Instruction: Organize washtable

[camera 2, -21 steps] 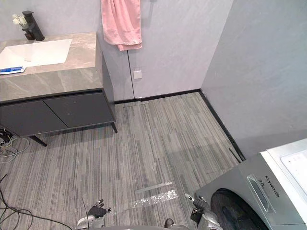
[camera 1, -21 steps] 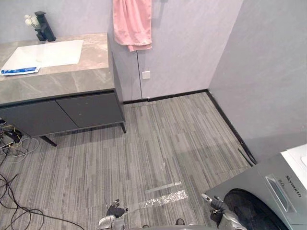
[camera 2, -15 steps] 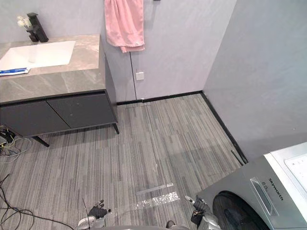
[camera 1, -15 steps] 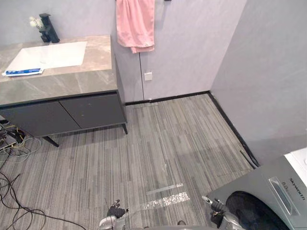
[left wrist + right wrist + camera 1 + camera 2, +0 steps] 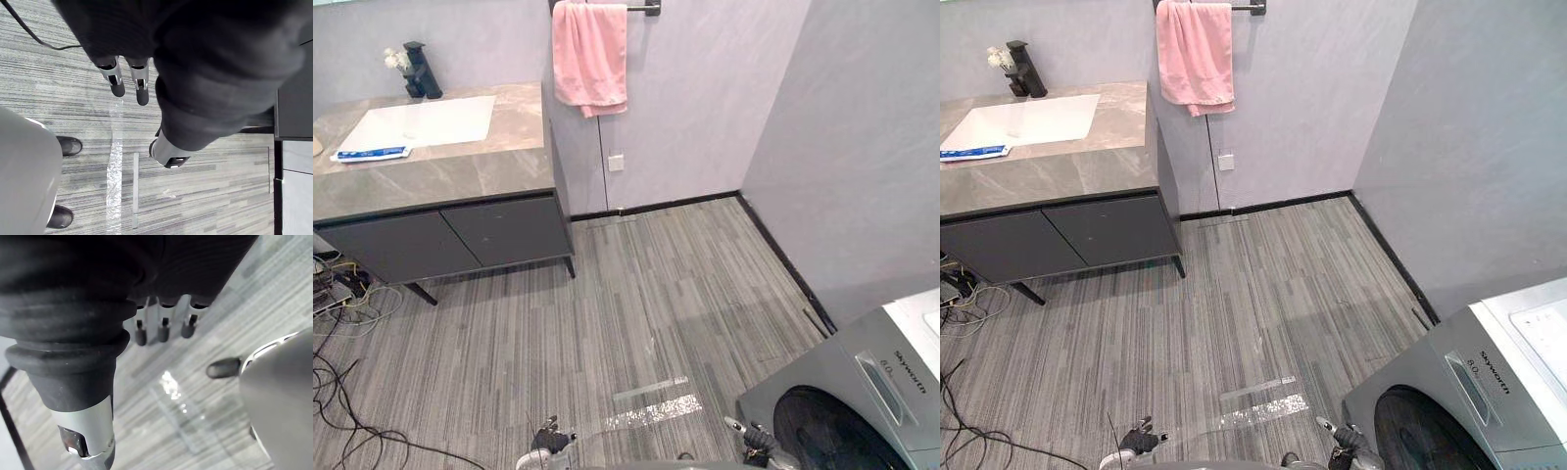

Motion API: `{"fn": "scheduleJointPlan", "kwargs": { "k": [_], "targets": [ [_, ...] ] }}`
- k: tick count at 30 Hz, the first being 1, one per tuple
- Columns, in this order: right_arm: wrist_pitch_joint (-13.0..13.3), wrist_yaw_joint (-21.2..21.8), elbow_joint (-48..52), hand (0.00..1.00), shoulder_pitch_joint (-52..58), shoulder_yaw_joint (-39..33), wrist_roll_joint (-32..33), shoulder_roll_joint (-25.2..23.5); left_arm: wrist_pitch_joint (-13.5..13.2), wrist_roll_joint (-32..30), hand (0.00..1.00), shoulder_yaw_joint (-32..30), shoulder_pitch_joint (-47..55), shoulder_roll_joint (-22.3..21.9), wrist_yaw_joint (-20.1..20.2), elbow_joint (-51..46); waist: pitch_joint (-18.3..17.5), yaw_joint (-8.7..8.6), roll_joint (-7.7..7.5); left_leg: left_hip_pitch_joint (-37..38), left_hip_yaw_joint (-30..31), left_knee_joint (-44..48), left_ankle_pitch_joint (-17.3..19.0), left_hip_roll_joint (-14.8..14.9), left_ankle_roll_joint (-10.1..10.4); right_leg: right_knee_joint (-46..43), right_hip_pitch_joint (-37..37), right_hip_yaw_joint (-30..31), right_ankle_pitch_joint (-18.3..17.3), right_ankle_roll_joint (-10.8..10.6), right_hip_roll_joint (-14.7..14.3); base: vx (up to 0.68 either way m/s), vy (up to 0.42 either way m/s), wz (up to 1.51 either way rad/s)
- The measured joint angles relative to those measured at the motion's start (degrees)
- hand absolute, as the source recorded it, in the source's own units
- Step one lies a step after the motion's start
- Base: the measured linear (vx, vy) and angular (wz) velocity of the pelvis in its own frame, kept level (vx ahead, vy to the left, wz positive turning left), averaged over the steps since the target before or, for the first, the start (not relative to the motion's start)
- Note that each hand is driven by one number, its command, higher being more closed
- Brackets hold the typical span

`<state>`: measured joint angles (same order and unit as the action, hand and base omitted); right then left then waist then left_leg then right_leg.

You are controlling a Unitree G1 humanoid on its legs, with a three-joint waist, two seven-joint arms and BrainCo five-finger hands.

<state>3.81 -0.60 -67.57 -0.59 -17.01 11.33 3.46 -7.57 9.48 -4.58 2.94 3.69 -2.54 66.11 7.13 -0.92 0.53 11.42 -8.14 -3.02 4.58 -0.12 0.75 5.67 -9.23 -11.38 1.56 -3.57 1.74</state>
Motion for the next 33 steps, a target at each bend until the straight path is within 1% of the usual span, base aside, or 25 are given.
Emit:
{"fn": "scheduleJointPlan", "kwargs": {
  "k": [11,12,13,14,15,16,17,18,19,20,21,22,23,24,25,26,27,28,29,30,31,32,33],
  "targets": [
    [0.0,0.8,0.5,0.00,-0.2,0.1,0.6,0.0,-0.1,-0.7,0.00,1.0,-0.7,0.2,0.0,0.3,-0.1,0.05,-0.32,-2.9,0.4,-0.2,0.0,-0.7,0.0,0.0,2.6,-0.4,0.0,0.0,0.6,0.00,-0.008,0.01],
    [0.0,0.8,0.5,0.00,-0.2,0.0,1.0,0.0,-0.1,-0.8,0.00,1.9,-0.8,0.4,0.0,0.3,0.0,0.04,-0.35,-3.2,0.3,0.2,0.5,-1.0,-0.7,-0.8,2.9,-0.7,-0.8,-0.3,1.1,-0.01,0.002,0.08],
    [0.1,0.8,0.5,0.00,-0.2,-0.1,1.3,0.1,-0.1,-0.9,0.00,2.2,-0.8,0.4,0.0,0.2,0.1,-0.03,-0.05,-3.8,0.3,0.9,1.1,-0.9,-1.6,-3.1,4.2,-0.9,-2.2,-0.3,1.4,-0.01,0.022,0.07],
    [0.1,0.8,0.8,0.00,-0.3,-0.3,1.7,0.0,-0.1,-1.2,0.00,2.7,-1.4,0.6,0.1,0.1,0.4,-0.09,0.13,-4.9,0.4,2.8,2.5,-1.0,-2.4,-11.3,8.1,-0.8,-6.1,-0.6,2.5,0.01,0.048,0.02],
    [0.1,0.8,1.1,0.00,-0.3,-0.3,1.8,-0.3,-0.1,-1.2,0.00,2.9,-1.7,0.7,0.1,0.1,0.8,-0.07,-0.24,-5.1,0.3,3.9,3.5,-1.4,-2.6,-18.3,11.2,-1.0,-9.1,-0.6,3.8,0.02,0.077,-0.04],
    [0.1,0.8,1.2,0.00,-0.2,-0.4,2.2,-0.8,-0.1,-1.2,0.00,3.0,-1.7,1.1,0.0,-0.1,1.7,0.17,-0.70,-4.9,0.2,4.7,4.5,-2.0,-3.3,-28.2,15.0,-1.5,-11.8,-0.1,5.8,0.04,0.092,-0.06],
    [0.1,0.9,1.2,0.00,-0.2,-0.4,2.8,-0.8,-0.2,-1.1,0.00,3.3,-1.8,1.1,-0.1,-0.4,2.3,-0.16,-0.45,-3.9,0.3,5.3,5.5,-2.2,-4.1,-36.4,18.8,-2.0,-13.1,0.1,7.3,0.06,0.074,-0.07],
    [0.2,0.9,1.4,0.00,-0.3,-0.4,3.0,-0.8,-0.1,-1.1,0.00,3.4,-1.8,1.2,-0.1,-0.4,2.4,-0.35,-0.61,-3.2,0.5,5.3,6.3,-2.1,-4.5,-38.9,20.0,-2.2,-13.8,-0.4,7.5,0.17,0.065,-0.06],
    [0.4,0.9,1.5,0.00,-0.6,-0.2,3.9,-0.9,-0.1,-1.2,0.00,4.1,-1.8,1.8,0.0,-0.2,2.6,-1.17,-0.68,-2.0,0.6,5.5,7.4,-1.3,-3.9,-40.2,22.1,-2.5,-15.0,-0.7,7.1,0.20,0.035,-0.06],
    [0.5,0.9,1.6,0.00,-0.9,-0.1,4.2,-0.9,-0.1,-1.2,0.00,4.1,-1.8,2.0,0.0,-0.2,2.7,-1.52,-0.59,-1.6,0.6,5.5,7.9,-0.7,-3.7,-39.5,23.1,-2.7,-15.0,-0.7,6.6,0.21,0.020,-0.06],
    [0.9,0.9,1.6,0.00,-1.1,0.0,4.9,-0.9,-0.1,-1.2,0.00,4.0,-2.0,2.0,0.0,-0.1,3.0,-1.81,-0.20,-1.0,0.6,5.6,8.7,0.5,-3.0,-37.4,24.4,-2.8,-14.9,-0.6,5.4,0.22,-0.008,-0.04],
    [1.3,0.9,1.7,0.00,-1.5,-0.1,5.6,-0.8,-0.1,-1.2,0.00,4.0,-2.3,2.1,-0.1,-0.1,3.5,-2.08,0.28,-0.4,0.6,5.6,9.4,1.9,-2.6,-34.2,25.9,-2.8,-14.5,-0.6,4.1,0.33,-0.028,-0.01],
    [1.5,0.9,2.4,0.00,-1.6,-0.1,6.4,-0.7,-0.1,-1.2,0.00,3.9,-3.0,2.1,-0.1,-0.1,4.0,-2.21,0.63,0.6,0.8,5.3,10.1,3.6,-1.4,-27.8,28.0,-3.0,-11.8,-0.6,2.5,0.47,-0.055,0.09],
    [1.5,0.9,2.8,0.00,-1.6,-0.1,6.5,-0.7,-0.1,-1.2,0.00,3.9,-3.7,2.2,-0.1,-0.1,4.4,-2.45,0.09,1.9,1.3,4.4,10.7,4.3,-0.4,-20.0,30.0,-4.3,-7.2,-1.1,2.4,0.45,-0.073,0.16],
    [1.5,0.9,2.8,0.00,-1.8,-0.1,6.5,-0.8,-0.1,-1.2,0.00,3.9,-4.1,2.2,-0.1,-0.1,4.7,-2.66,-0.52,2.8,1.6,4.1,11.1,4.3,0.2,-17.7,31.0,-4.8,-5.3,-1.7,2.6,0.52,-0.122,0.39],
    [1.4,0.9,3.2,0.00,-1.7,-0.1,6.4,-0.7,-0.1,-1.2,0.00,3.9,-4.5,2.2,0.0,-0.1,5.2,-3.46,-1.55,4.4,2.2,3.7,12.4,4.5,2.0,-15.4,33.3,-5.8,-3.3,-1.3,4.1,0.55,-0.187,0.58],
    [1.4,0.9,3.4,0.00,-1.4,-0.1,6.0,-0.4,-0.1,-1.2,0.00,3.7,-3.9,2.2,0.0,-0.2,5.3,-3.87,-1.52,5.7,2.8,3.7,13.3,5.4,3.5,-15.6,33.7,-6.5,-3.1,-0.6,4.5,0.72,-0.280,0.83],
    [1.2,0.8,3.3,0.00,-0.8,-0.1,4.1,-0.1,-0.2,-1.3,0.00,3.5,-3.1,2.2,0.0,-0.3,5.1,-4.46,-1.54,6.8,4.3,6.6,14.3,6.6,5.3,-17.4,33.3,-6.1,2.3,2.6,4.1,0.66,-0.284,0.68],
    [1.1,0.9,3.3,0.00,-0.4,-0.1,3.0,0.1,-0.2,-1.3,0.00,2.9,-2.9,2.0,0.0,-0.3,4.8,-4.55,-1.26,6.2,5.0,9.3,14.5,7.7,5.5,-18.4,33.1,-6.0,5.2,4.6,3.9,0.72,-0.347,0.53],
    [1.2,1.0,3.5,0.00,-0.7,-0.2,1.3,0.5,-0.1,-1.3,0.00,1.6,-2.5,1.2,0.0,-0.1,4.2,-4.20,0.13,3.4,6.6,16.5,13.9,10.4,6.5,-20.4,32.9,-7.0,4.6,6.0,1.9,0.72,-0.397,0.15],
    [1.3,0.8,3.4,0.00,-1.6,-0.2,0.2,1.0,-0.1,-1.3,0.00,0.1,-2.4,0.6,0.1,-0.2,4.2,-3.20,1.64,-1.0,6.9,26.0,10.2,12.4,8.7,-20.9,31.9,-7.7,3.0,8.3,-0.2,0.70,-0.408,-0.09],
    [1.3,0.8,3.3,0.00,-2.0,-0.1,-0.1,1.1,0.0,-1.2,0.00,-1.0,-2.3,0.3,0.1,-0.1,4.4,-2.54,1.91,-3.0,6.8,31.3,6.5,12.9,8.3,-20.9,30.8,-7.5,2.0,9.2,-1.1,0.72,-0.394,-0.32],
    [1.3,0.9,3.4,0.00,-2.0,0.5,-0.2,1.3,0.3,-1.2,0.00,-3.0,-1.8,-0.3,0.0,-0.2,4.5,-2.15,2.32,-6.7,7.0,41.3,-1.5,14.0,7.8,-19.6,27.0,-6.8,-0.5,9.5,-2.7,0.90,-0.410,-0.36]
  ]
}}
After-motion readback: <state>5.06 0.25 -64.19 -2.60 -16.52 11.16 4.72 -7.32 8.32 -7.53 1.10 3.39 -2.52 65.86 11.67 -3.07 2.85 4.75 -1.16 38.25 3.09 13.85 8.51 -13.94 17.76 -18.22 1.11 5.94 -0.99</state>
